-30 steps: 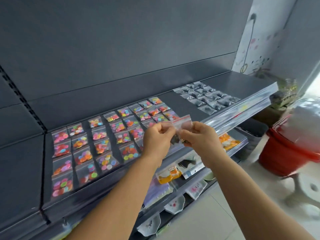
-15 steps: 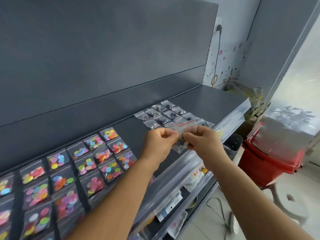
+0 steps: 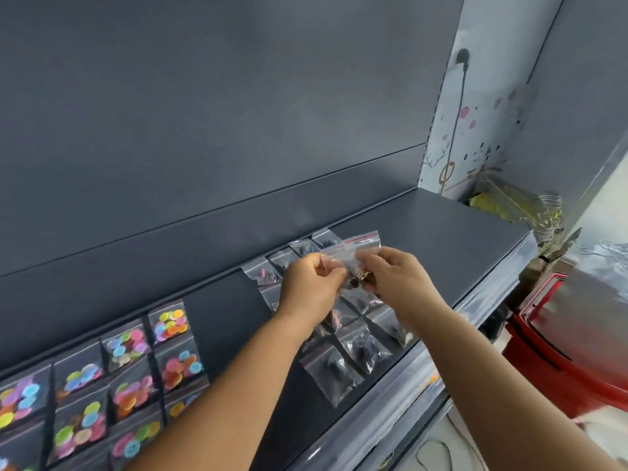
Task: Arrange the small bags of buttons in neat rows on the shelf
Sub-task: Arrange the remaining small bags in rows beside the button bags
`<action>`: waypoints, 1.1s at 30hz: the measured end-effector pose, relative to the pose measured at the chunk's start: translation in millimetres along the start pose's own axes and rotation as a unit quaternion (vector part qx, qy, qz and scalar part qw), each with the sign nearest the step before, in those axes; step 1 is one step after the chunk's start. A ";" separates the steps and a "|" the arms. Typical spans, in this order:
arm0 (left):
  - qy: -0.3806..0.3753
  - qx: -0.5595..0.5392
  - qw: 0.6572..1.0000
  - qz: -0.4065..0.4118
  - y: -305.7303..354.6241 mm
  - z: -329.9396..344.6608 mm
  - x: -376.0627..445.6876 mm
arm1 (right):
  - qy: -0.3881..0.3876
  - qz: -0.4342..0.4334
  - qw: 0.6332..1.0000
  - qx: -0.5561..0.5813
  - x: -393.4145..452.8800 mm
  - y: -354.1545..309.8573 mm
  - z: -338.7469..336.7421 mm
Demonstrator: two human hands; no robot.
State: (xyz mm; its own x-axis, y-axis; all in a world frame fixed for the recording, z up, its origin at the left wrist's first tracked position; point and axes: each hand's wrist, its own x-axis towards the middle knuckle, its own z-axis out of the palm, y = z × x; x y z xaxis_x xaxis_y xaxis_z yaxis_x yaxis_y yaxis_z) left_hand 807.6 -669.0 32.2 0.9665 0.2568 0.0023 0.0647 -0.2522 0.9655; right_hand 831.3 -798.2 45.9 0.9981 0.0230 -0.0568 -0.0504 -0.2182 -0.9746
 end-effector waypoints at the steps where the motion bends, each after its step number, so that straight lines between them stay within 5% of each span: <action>1: 0.013 0.006 1.000 -0.005 -1.4 6.5 10.9 | -0.016 0.006 1.000 0.002 15.5 2.2 -2.5; 14: 0.207 0.140 0.965 -0.078 7.5 99.6 145.2 | -0.098 -0.034 0.992 -0.074 208.9 26.9 -60.5; 21: 0.191 0.254 0.941 -0.115 -0.6 129.2 179.9 | -0.111 -0.056 0.979 -0.161 263.0 45.9 -53.9; 26: 0.191 0.399 0.889 -0.114 0.1 140.8 187.0 | -0.127 -0.088 0.955 -0.252 270.1 55.9 -49.4; 30: 0.248 0.438 0.863 -0.049 -3.4 140.5 184.7 | -0.127 -0.146 0.933 -0.304 269.2 59.3 -51.9; 33: 0.165 0.477 0.863 0.027 -1.3 138.1 172.3 | -0.157 -0.251 0.895 -0.332 263.9 59.9 -60.3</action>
State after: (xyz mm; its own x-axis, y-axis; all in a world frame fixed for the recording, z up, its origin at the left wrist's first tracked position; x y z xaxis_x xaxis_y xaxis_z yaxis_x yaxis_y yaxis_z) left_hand 1008.3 -753.3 -4.6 0.8613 0.4328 0.2662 0.3497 -0.8850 0.3074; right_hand 1093.7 -864.1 -14.4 0.8244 0.5322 0.1929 0.5387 -0.6328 -0.5562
